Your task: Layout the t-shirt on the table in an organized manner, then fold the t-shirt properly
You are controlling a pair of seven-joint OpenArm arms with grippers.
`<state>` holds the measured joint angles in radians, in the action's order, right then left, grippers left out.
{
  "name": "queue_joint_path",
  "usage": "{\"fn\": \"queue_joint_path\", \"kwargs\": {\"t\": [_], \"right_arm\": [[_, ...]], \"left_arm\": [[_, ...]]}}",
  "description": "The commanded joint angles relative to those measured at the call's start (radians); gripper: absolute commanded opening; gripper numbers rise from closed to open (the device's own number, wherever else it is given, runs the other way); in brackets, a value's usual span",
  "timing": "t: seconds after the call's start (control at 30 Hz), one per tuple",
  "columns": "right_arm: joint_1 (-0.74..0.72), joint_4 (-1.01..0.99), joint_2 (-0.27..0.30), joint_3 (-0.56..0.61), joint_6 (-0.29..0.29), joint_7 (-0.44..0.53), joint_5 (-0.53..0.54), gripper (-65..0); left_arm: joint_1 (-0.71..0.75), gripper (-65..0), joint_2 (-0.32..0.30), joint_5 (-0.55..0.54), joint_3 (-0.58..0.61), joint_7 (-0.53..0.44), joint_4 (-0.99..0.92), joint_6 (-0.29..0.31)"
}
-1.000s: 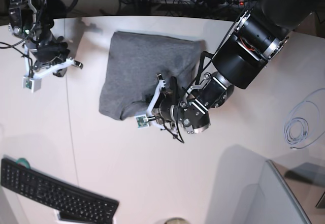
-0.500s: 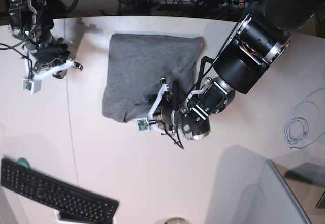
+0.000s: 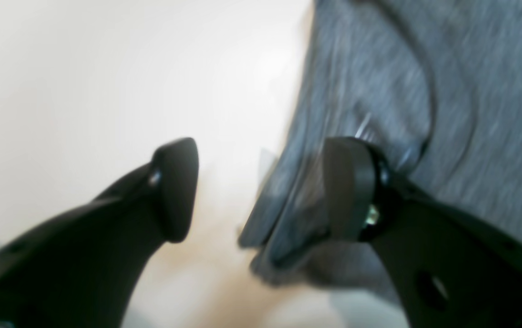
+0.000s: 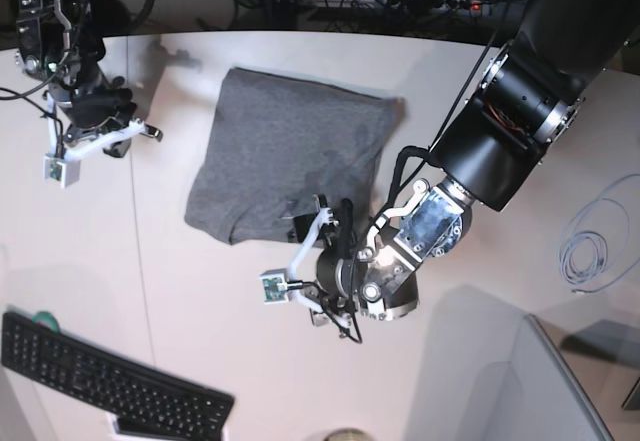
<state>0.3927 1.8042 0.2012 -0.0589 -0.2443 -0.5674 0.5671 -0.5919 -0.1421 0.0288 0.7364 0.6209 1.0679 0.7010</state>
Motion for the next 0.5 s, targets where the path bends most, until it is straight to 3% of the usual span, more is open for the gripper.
{"fn": "queue_joint_path", "kwargs": {"t": [0.0,0.23,0.37,0.4,0.47], "right_arm": [[-0.013,0.012,0.010,-0.005,0.013,0.020,-0.005,-65.0],[-0.018,0.012,0.010,-0.005,0.013,0.019,-0.005,-65.0],[-0.007,0.013,0.010,-0.005,0.013,0.017,-0.005,-65.0],[0.005,0.016,0.010,-0.005,0.013,0.019,-0.005,-65.0],[0.024,0.032,0.011,-0.003,0.015,0.022,-0.006,-65.0]], "left_arm": [[-0.024,-21.1,-0.011,-0.007,-0.008,0.003,0.048,-0.003],[0.034,-20.7,-0.084,-0.008,-0.031,0.101,0.305,-0.003],[0.134,-22.9,-0.112,-0.007,-0.263,0.201,0.507,-0.003],[0.171,-27.3,-0.121,0.000,-0.341,0.222,0.550,-0.003],[0.252,-44.8,-0.139,0.001,-0.484,0.231,0.616,-0.003]]}}
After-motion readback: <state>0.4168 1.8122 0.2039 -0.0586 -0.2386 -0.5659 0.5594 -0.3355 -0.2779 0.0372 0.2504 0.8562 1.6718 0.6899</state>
